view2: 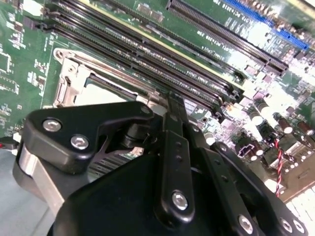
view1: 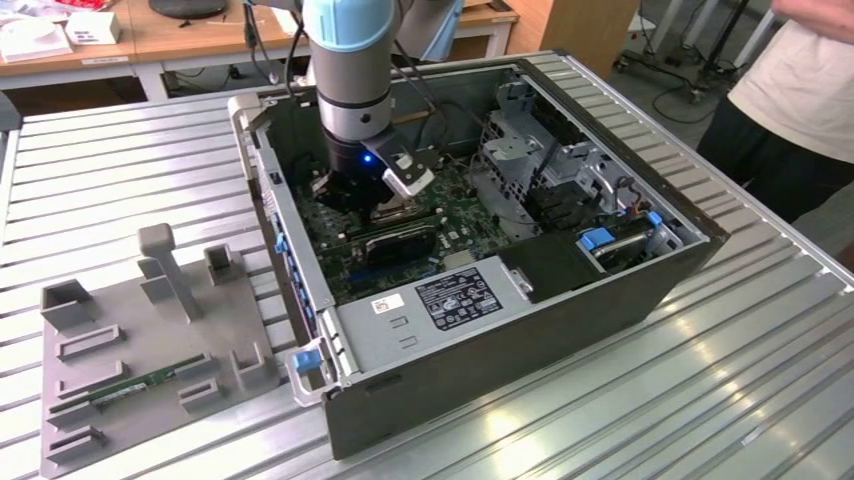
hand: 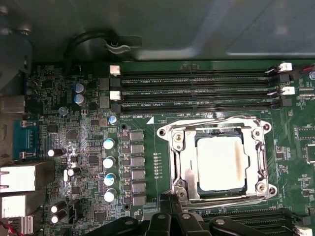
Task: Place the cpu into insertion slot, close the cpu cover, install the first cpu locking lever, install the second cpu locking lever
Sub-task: 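Install the second cpu locking lever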
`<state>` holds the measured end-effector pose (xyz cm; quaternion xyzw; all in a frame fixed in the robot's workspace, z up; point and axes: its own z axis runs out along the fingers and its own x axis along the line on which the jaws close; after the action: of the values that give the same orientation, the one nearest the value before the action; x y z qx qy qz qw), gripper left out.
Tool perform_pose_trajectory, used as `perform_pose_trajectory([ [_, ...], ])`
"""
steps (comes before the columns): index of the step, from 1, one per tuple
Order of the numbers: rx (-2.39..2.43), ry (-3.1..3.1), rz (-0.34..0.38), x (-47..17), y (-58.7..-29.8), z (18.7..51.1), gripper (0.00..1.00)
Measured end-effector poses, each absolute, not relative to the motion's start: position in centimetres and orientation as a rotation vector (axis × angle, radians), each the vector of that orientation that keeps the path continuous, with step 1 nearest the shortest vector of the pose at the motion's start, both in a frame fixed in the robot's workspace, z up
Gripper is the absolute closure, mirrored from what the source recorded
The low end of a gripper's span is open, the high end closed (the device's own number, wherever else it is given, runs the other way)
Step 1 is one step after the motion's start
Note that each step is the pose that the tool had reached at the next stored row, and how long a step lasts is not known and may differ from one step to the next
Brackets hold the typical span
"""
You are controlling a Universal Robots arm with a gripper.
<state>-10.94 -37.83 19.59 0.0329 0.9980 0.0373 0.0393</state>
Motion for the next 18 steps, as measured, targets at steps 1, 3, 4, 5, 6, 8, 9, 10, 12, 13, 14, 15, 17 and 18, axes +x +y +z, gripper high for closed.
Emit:
perform_pose_trajectory([
  [1, 0.101, 3.06, 0.113, -10.96, -37.84, 19.6, 0.89],
  [3, 0.101, 3.06, 0.113, -10.99, -37.84, 19.6, 0.89],
  [4, 0.101, 3.06, 0.113, -10.99, -37.84, 19.59, 0.89],
  [5, 0.101, 3.06, 0.113, -11.0, -37.84, 19.59, 0.89],
  [6, 0.101, 3.06, 0.113, -11.0, -37.85, 19.58, 0.89],
  [8, 0.101, 3.06, 0.113, -11.0, -37.84, 19.55, 0.89],
  [9, 0.101, 3.06, 0.113, -11.0, -37.85, 19.51, 0.89],
  [10, 0.101, 3.06, 0.113, -11.01, -37.85, 19.48, 0.89],
  [12, 0.101, 3.06, 0.113, -11.01, -37.85, 19.46, 0.89],
  [13, 0.101, 3.06, 0.113, -11.0, -37.84, 19.45, 0.89],
  [14, 0.101, 3.06, 0.113, -11.0, -37.84, 19.44, 0.89],
  [15, 0.101, 3.06, 0.113, -11.0, -37.84, 19.44, 0.89],
  [17, 0.101, 3.059, 0.114, -10.99, -37.83, 19.55, 0.89],
  [18, 0.101, 3.059, 0.115, -10.98, -37.82, 19.75, 0.89],
])
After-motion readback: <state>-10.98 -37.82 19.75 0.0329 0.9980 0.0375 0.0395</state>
